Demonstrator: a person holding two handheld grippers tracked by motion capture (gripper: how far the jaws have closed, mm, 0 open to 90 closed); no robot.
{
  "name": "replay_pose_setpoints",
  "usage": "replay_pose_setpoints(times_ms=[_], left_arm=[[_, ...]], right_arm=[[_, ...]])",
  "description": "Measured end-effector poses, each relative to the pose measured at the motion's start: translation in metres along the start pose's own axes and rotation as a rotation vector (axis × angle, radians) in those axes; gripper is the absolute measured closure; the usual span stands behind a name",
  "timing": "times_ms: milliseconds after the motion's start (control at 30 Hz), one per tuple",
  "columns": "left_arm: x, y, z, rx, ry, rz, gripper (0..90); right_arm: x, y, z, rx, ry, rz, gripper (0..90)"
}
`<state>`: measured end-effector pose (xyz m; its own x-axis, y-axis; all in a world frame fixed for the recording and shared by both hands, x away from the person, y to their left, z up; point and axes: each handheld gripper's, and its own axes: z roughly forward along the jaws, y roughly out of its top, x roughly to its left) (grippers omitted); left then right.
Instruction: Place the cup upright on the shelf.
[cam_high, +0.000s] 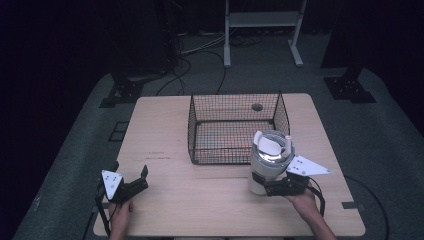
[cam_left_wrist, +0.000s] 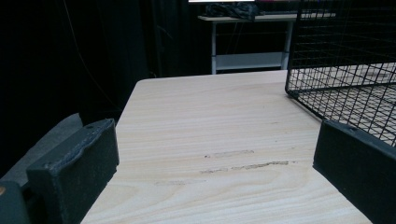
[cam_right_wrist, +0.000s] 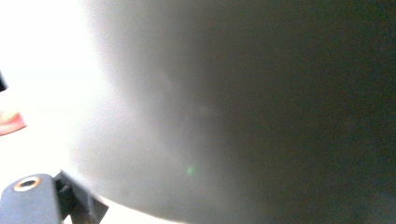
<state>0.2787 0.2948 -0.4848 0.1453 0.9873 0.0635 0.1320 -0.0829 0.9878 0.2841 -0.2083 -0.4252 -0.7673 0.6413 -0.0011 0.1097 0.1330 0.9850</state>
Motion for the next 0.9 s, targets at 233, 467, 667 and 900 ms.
replay_pose_setpoints(times_ms=[233,467,667,900], left_arm=[[-0.001,0.000,0.000,0.000,0.000,-0.001,0.0],[0.000,0.000,0.000,0.000,0.002,-0.002,0.0],[0.000,0.000,0.000,0.003,0.003,-0.003,0.0],[0.000,0.000,0.000,0.000,0.003,-0.007,0.0]], right_arm=[[-0.003,0.025,0.007,-0.015,0.028,-0.030,8.8],[-0.006,0.050,0.019,-0.034,0.045,-0.058,8.8],[-0.011,0.068,0.031,-0.041,0.063,-0.070,8.8],[-0.022,0.089,0.047,-0.052,0.065,-0.074,8.8]])
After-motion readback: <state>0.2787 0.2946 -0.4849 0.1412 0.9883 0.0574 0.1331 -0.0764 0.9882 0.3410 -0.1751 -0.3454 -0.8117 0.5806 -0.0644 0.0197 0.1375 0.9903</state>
